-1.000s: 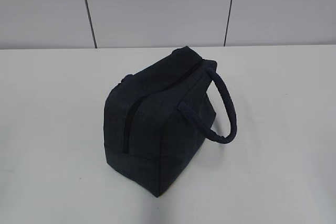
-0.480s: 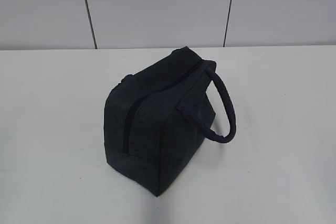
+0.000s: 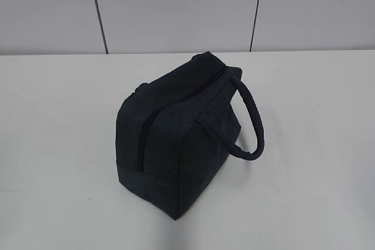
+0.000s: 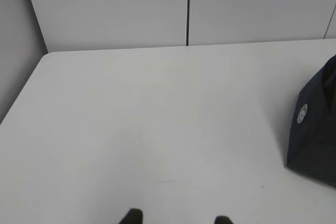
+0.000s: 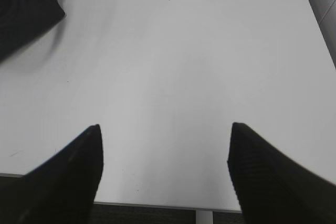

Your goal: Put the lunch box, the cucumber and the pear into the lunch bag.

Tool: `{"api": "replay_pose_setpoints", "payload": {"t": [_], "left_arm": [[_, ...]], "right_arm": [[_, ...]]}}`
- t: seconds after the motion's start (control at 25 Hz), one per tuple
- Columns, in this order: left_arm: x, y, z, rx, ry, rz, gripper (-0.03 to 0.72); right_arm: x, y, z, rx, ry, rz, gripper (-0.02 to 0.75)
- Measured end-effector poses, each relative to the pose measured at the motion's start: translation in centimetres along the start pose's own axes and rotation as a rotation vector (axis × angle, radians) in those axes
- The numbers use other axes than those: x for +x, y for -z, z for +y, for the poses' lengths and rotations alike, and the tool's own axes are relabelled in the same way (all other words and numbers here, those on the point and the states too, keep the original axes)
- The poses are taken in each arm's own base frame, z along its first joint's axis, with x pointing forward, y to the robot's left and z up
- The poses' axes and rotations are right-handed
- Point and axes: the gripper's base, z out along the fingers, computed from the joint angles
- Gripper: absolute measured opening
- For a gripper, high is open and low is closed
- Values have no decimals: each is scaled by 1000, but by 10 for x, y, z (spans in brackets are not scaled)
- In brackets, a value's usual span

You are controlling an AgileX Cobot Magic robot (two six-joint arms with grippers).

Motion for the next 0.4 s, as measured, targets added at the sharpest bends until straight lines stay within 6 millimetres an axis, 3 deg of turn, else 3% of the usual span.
{"api": "replay_pose_setpoints", "payload": {"t": [0.4], "left_arm": [[0,0,0,0,0,0,243]], "right_arm": [[0,0,0,0,0,0,570]]}}
